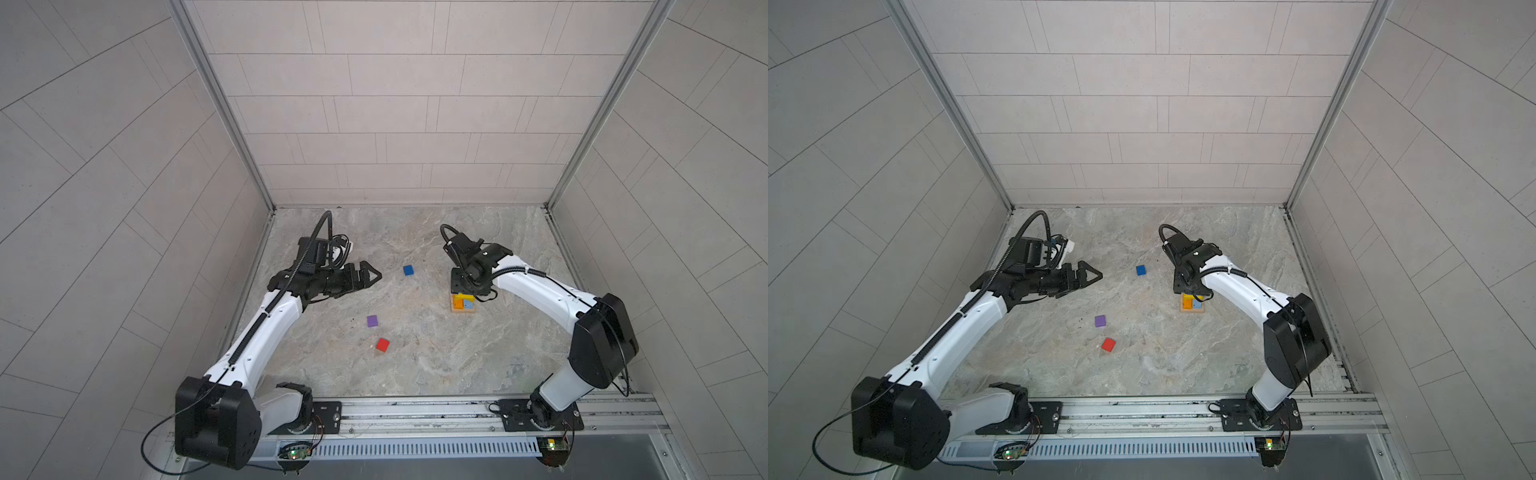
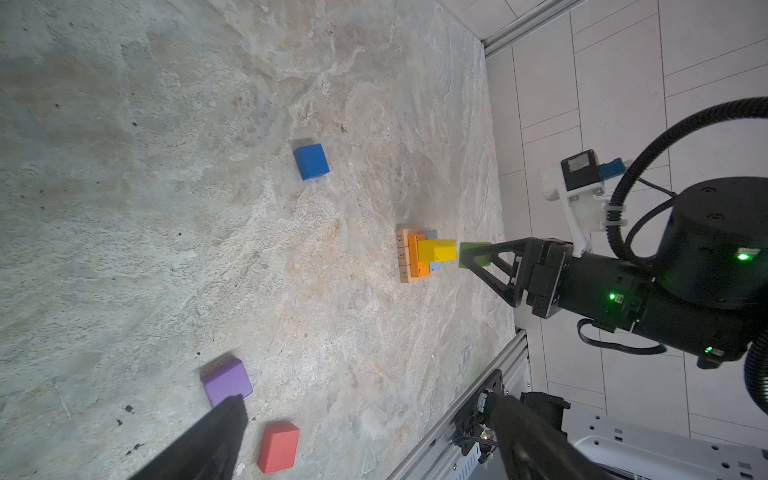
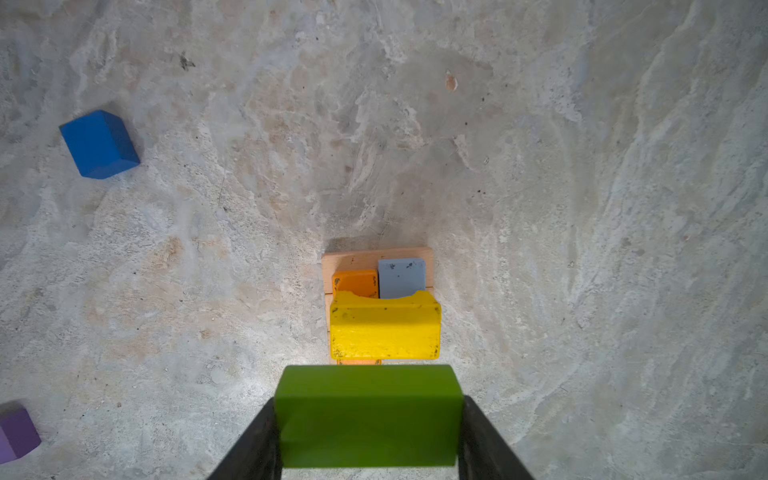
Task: Build the wood block tower
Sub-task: 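Carry the green block over the wood stack with the right gripper, then lower the green block onto the yellow arch block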
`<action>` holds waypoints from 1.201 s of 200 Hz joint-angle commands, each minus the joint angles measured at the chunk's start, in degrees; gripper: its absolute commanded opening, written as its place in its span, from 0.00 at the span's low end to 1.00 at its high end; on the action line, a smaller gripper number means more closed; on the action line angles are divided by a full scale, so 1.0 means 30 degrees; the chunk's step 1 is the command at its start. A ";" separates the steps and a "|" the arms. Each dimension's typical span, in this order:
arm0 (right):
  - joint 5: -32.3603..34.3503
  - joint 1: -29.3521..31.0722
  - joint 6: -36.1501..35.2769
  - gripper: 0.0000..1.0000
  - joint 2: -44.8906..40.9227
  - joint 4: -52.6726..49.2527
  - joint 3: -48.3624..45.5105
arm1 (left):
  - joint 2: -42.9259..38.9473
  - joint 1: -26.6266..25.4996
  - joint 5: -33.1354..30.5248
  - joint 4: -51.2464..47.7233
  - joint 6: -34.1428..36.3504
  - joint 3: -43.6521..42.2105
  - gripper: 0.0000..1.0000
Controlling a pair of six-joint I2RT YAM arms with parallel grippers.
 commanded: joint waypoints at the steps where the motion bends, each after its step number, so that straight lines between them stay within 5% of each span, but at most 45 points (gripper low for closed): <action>1: 0.0124 -0.0191 0.0084 0.30 0.0034 0.0180 -0.0369 | -0.0088 0.0112 0.0110 0.0225 -0.0028 -0.0163 1.00; 240: -0.0159 -0.0696 -0.0784 0.31 0.0561 0.1694 -0.1492 | 0.0000 0.0104 0.0020 0.0169 0.0036 -0.0135 1.00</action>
